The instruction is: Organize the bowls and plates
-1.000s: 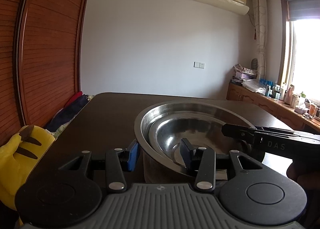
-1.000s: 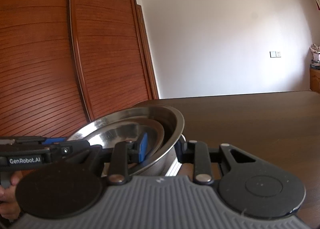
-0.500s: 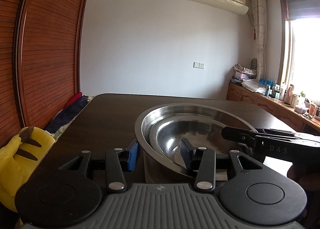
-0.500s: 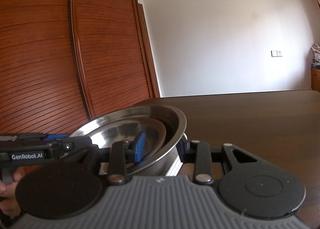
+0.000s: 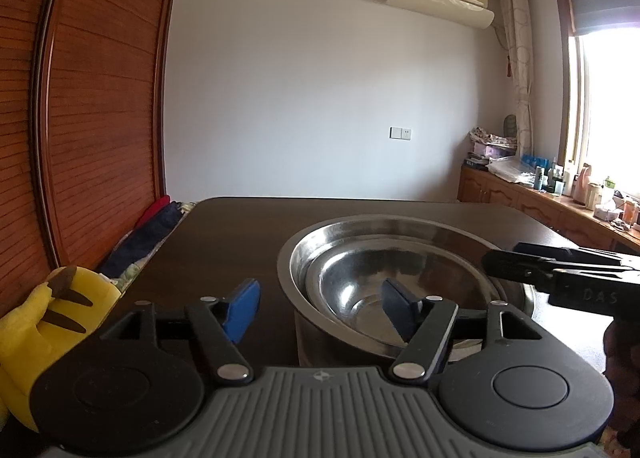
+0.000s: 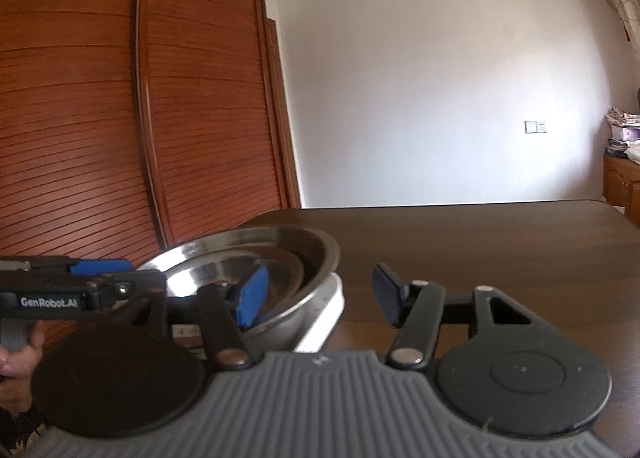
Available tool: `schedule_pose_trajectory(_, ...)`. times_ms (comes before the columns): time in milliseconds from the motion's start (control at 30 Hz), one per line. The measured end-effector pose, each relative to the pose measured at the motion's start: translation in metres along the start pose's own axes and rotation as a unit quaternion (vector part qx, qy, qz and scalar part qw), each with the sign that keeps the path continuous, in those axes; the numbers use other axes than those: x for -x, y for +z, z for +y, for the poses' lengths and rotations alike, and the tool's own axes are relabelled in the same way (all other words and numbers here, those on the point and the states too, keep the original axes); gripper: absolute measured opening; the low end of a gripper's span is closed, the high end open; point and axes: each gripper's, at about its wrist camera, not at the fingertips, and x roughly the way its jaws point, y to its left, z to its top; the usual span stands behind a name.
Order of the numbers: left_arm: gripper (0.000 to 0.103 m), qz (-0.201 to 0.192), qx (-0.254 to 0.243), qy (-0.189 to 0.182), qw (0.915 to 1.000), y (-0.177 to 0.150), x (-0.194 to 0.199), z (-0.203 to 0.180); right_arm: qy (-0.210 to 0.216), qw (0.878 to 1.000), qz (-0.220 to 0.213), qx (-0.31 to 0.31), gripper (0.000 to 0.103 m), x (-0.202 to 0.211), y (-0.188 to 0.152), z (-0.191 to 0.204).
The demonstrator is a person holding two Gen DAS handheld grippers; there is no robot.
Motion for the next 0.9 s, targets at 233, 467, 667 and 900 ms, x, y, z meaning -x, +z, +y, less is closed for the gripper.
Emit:
schedule_pose_trajectory(233, 0.100, -0.019, -0.008, 0.013, 0.9997, 0.010, 0.011, 0.002, -0.029, 1.000, -0.005, 0.009, 0.066, 0.020, 0.011, -0.011)
schedule_pose_trajectory(467, 0.103, -0.040, -0.015, 0.006, 0.9991, 0.030, 0.026, -0.013, -0.051, 0.998, -0.018, 0.014, 0.085, 0.051, 0.028, -0.017)
schedule_pose_trajectory(667, 0.103, -0.059, -0.022, 0.017, 0.9979, 0.043, 0.038, -0.036, -0.065, 0.997, -0.034, 0.026, 0.103, 0.072, 0.042, -0.020)
schedule_pose_trajectory(900, 0.103, -0.064, -0.027, 0.034, 0.9970, 0.051, 0.043, -0.058, -0.109, 0.993, -0.035, 0.016, 0.103, 0.084, 0.048, -0.023)
